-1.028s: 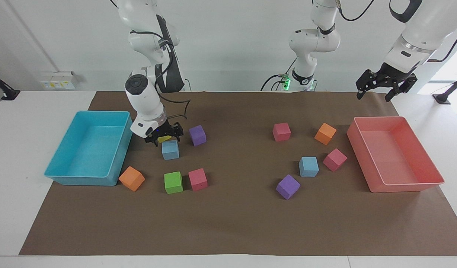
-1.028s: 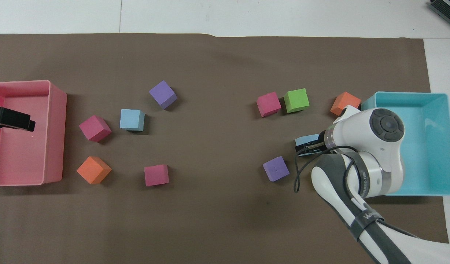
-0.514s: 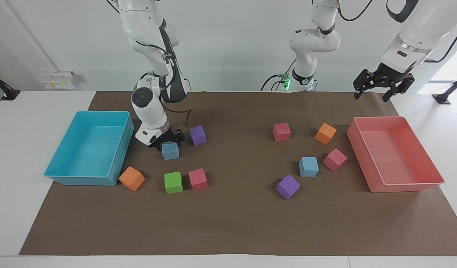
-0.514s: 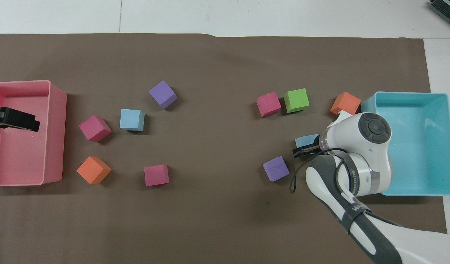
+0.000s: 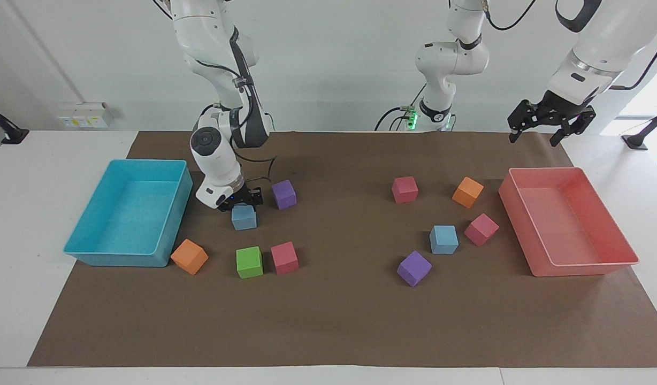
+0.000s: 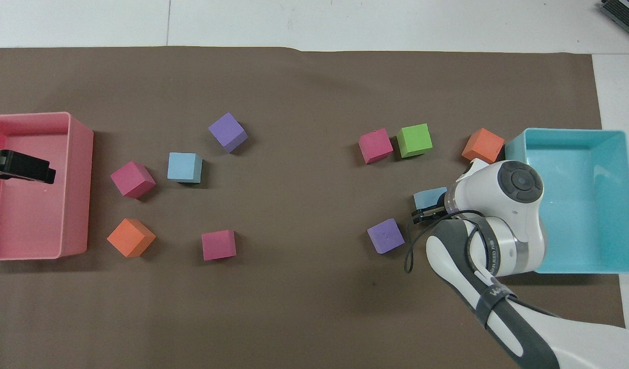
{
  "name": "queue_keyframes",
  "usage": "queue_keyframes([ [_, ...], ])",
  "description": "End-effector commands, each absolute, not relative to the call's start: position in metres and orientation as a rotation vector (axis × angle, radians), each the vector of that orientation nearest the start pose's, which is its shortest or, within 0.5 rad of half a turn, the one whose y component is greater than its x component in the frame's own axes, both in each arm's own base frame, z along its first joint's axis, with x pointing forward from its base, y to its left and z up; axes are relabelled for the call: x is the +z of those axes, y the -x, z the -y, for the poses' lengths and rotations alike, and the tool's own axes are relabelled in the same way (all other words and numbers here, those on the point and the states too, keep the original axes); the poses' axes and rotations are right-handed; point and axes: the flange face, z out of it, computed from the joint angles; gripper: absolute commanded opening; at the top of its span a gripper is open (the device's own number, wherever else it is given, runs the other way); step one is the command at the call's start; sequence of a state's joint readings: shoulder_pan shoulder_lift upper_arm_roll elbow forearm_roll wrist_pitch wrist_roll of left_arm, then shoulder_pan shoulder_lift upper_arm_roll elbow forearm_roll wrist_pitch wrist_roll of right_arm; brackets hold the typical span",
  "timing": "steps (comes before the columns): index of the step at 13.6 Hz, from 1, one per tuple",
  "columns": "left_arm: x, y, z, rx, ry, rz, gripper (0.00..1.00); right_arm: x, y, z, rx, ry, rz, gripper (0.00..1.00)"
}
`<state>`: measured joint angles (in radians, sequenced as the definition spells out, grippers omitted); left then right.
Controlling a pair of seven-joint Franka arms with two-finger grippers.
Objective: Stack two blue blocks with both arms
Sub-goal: 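Lift the light-blue cube with the right gripper toward the table center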
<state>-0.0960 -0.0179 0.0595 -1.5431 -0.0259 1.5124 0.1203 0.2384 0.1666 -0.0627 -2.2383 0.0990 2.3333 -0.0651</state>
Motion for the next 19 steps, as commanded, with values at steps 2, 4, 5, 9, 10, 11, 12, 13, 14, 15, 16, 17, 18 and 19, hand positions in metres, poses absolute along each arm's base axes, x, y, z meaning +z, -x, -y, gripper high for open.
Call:
queue_keyframes([
  [2, 0.646, -0.538, 0.018, 0.002, 3.168, -0.254, 1.00, 0.328, -0.544, -0.102, 0.135, 3.058, 0.201, 0.00],
  [4, 0.646, -0.538, 0.020, 0.002, 3.167, -0.258, 1.00, 0.364, -0.558, -0.111, 0.131, 3.057, 0.164, 0.00],
  [5, 0.646, -0.538, 0.020, 0.002, 3.167, -0.258, 1.00, 0.383, -0.566, -0.117, 0.134, 3.064, 0.175, 0.00],
  [9, 0.646, -0.537, 0.020, 0.007, 3.167, -0.261, 1.00, 0.416, -0.580, -0.159, 0.141, 3.074, 0.166, 0.00],
  [10, 0.646, -0.537, 0.020, 0.007, 3.167, -0.261, 1.00, 0.424, -0.582, -0.177, 0.115, 3.069, 0.148, 0.00],
  [11, 0.645, -0.538, 0.020, 0.009, 3.167, -0.261, 1.00, 0.426, -0.585, -0.189, 0.108, 3.063, 0.124, 0.00],
  [12, 0.646, -0.538, 0.020, 0.002, 3.167, -0.261, 1.00, 0.425, -0.591, -0.198, 0.103, 3.063, 0.110, 0.00],
  [13, 0.646, -0.539, 0.019, -0.008, 3.167, -0.258, 1.00, 0.424, -0.595, -0.212, 0.097, 3.063, 0.103, 0.00],
  [14, 0.646, -0.540, 0.018, -0.012, 3.165, -0.253, 1.00, 0.423, -0.598, -0.235, 0.089, 3.064, 0.088, 0.00],
  [15, 0.647, -0.540, 0.016, -0.025, 3.165, -0.250, 1.00, 0.419, -0.600, -0.257, 0.097, 3.068, 0.073, 0.00],
  [16, 0.647, -0.540, 0.014, -0.027, 3.165, -0.248, 1.00, 0.409, -0.601, -0.274, 0.131, 3.088, 0.051, 0.00],
  [17, 0.645, -0.540, 0.013, -0.023, 3.165, -0.248, 1.00, 0.400, -0.603, -0.295, 0.137, 3.095, 0.010, 0.00],
  [18, 0.645, -0.539, 0.013, -0.020, 3.166, -0.248, 1.00, 0.392, -0.606, -0.313, 0.137, 3.100, -0.012, 0.00],
  [19, 0.645, -0.539, 0.014, -0.018, 3.166, -0.248, 1.00, 0.384, -0.606, -0.330, 0.128, 3.101, 0.000, 0.00],
])
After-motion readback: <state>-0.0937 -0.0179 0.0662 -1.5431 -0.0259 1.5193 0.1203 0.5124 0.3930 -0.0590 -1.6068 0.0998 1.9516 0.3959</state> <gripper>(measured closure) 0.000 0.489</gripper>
